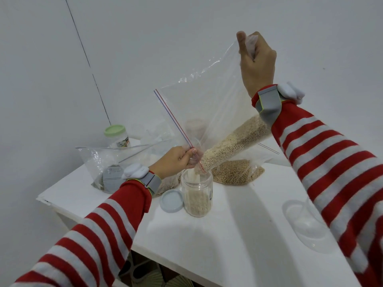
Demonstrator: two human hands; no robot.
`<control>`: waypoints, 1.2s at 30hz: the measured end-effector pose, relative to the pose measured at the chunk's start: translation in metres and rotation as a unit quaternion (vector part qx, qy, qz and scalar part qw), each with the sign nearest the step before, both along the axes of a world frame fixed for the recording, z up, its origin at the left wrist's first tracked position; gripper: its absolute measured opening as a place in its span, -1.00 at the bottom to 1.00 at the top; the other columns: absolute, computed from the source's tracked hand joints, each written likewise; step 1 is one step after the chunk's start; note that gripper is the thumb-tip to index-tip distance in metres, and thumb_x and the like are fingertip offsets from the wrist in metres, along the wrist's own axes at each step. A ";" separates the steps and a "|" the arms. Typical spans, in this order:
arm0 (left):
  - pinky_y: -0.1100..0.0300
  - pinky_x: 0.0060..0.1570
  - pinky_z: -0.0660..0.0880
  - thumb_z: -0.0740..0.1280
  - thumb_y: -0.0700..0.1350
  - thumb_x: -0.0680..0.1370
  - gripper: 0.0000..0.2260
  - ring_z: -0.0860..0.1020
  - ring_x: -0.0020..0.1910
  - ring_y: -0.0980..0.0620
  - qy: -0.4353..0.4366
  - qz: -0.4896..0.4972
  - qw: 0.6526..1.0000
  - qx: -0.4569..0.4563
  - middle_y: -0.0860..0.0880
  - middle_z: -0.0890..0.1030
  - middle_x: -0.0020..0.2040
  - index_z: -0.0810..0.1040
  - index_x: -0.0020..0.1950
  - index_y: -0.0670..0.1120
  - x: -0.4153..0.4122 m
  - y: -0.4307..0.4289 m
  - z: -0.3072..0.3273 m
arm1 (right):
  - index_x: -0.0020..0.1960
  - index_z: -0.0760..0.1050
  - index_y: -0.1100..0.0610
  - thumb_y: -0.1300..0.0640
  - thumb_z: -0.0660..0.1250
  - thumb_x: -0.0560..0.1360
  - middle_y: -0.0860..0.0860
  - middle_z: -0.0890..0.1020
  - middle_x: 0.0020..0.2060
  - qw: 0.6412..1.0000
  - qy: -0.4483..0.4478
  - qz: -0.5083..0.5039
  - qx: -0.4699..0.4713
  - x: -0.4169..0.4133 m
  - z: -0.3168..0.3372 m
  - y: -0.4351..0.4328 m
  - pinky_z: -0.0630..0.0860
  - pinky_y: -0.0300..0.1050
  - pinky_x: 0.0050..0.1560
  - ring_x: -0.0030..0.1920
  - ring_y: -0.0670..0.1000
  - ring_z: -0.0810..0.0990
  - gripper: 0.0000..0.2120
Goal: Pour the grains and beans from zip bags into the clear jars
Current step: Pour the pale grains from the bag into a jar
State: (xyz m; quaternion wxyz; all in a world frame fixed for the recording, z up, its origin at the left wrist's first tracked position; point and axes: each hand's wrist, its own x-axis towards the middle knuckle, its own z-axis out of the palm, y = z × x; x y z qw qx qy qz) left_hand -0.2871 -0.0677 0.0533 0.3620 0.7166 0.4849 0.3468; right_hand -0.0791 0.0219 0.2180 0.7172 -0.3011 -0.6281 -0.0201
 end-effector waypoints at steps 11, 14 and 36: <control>0.28 -0.03 0.59 0.08 -0.20 0.69 -0.74 0.66 -0.17 0.18 -0.013 -0.007 1.000 -0.010 0.03 0.68 -0.16 0.55 0.15 -0.22 0.001 0.000 0.000 | -0.35 0.13 -0.06 -0.34 0.17 0.51 0.24 0.29 -0.41 1.000 0.014 0.014 0.001 -0.001 0.002 0.001 0.38 0.11 -0.36 -0.38 0.27 0.30 -0.54; 0.21 0.04 0.60 0.08 -0.19 0.69 -0.74 0.67 -0.10 0.14 -0.017 -0.004 1.000 -0.012 -0.12 0.67 -0.05 0.55 0.16 -0.21 -0.001 0.003 -0.002 | -0.34 0.13 -0.05 -0.34 0.17 0.51 0.26 0.31 -0.41 1.000 0.015 0.016 0.004 -0.001 0.003 0.001 0.42 0.11 -0.35 -0.39 0.27 0.33 -0.54; 0.25 0.01 0.59 0.08 -0.19 0.69 -0.74 0.65 -0.19 0.20 -0.016 -0.003 1.000 -0.010 0.08 0.64 -0.21 0.56 0.13 -0.19 -0.003 -0.003 0.001 | -0.34 0.13 -0.06 -0.35 0.16 0.51 0.24 0.33 -0.41 1.000 0.004 0.014 0.005 -0.006 0.006 -0.005 0.33 0.07 -0.39 -0.39 0.25 0.28 -0.54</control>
